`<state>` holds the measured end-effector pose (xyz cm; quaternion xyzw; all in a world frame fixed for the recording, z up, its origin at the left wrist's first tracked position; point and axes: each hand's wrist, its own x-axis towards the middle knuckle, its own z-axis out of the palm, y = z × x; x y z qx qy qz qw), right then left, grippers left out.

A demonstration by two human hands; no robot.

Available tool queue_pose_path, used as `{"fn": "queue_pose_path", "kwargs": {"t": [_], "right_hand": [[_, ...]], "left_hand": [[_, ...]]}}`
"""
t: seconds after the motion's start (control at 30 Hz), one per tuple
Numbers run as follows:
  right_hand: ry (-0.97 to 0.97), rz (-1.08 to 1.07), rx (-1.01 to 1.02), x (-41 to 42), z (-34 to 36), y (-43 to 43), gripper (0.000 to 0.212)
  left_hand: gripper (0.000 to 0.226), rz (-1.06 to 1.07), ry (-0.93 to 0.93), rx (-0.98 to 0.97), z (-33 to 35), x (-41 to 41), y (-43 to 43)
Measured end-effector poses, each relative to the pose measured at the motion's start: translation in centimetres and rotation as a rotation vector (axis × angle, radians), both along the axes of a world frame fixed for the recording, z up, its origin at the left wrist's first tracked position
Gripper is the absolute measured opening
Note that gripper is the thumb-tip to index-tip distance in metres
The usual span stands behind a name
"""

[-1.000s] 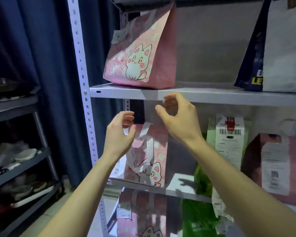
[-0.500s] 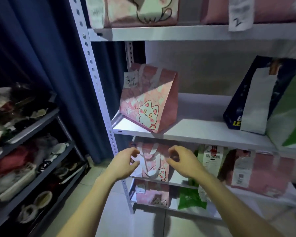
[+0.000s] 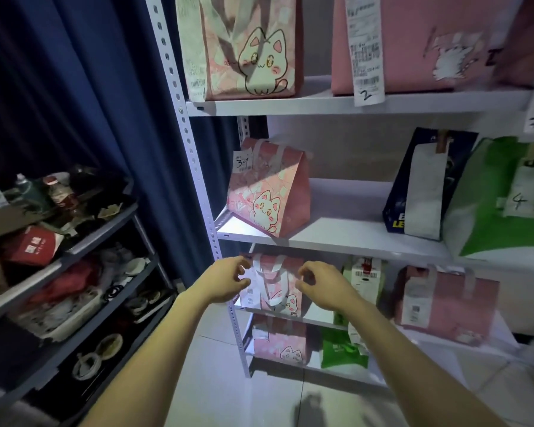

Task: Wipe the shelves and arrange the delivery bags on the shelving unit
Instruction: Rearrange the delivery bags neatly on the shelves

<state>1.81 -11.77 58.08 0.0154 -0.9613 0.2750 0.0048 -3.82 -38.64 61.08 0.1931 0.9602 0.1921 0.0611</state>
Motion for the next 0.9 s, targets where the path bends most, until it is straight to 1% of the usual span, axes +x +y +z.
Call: {"fn": "queue_pose_path", "kwargs": {"t": [0.2,0.27,0.4,0.5,0.57,0.6,0.63,0.67,0.73,0.8,0.83,0.9], "right_hand": [[0.042,-0.089,-0.092,-2.0,1.5,-1.3,0.023],[0.080,-0.145,-0.128,-3.8,2.0,-2.0,0.026],[0.169,-0.301,-0.180,-8.3,2.4,-3.4,0.044],[0.182,-0.412,-0.195,-11.4,2.7,-4.6,0.062],[0.172,-0.449,-0.204,-13.1,2.6,-5.2,0.073],[0.169,-0.460,-0.208,-14.0,2.4,-5.3,0.075],[0.156,-0.471,-0.192,-14.5,2.5,-5.4,0.073],[0.165,-0.471,-0.166,-15.3,2.0,-5.2,0.066],[0.172,-0.489,-0.137,-16.0,1.4,-4.6,0.048],[0.199,-0.541,-0.165,-16.5,1.0,-3.6,0.033],[0.197,-0.569,-0.185,-16.6,1.0,-3.1,0.029],[0.167,-0.595,-0.229,-17.0,0.8,-2.2,0.028]], "left_hand": [[0.037,0.053,0.093,0.079,1.4,-1.8,0.0],[0.041,0.080,0.130,0.119,1.5,-3.8,-0.2],[0.053,0.083,0.147,0.207,1.2,-9.1,-0.8],[0.064,0.101,0.111,0.228,1.1,-13.3,-0.8],[0.073,0.125,0.077,0.294,1.0,-15.7,-0.4],[0.079,0.132,0.064,0.339,1.1,-16.7,-0.1],[0.086,0.139,0.060,0.382,1.1,-17.9,0.2],[0.093,0.152,0.050,0.417,1.0,-19.0,0.5],[0.112,0.196,-0.005,0.474,0.8,-21.0,0.7],[0.125,0.221,-0.061,0.517,0.3,-22.5,0.7],[0.126,0.215,-0.085,0.540,0.0,-23.0,0.6],[0.117,0.178,-0.117,0.563,-0.5,-23.5,0.5]]}}
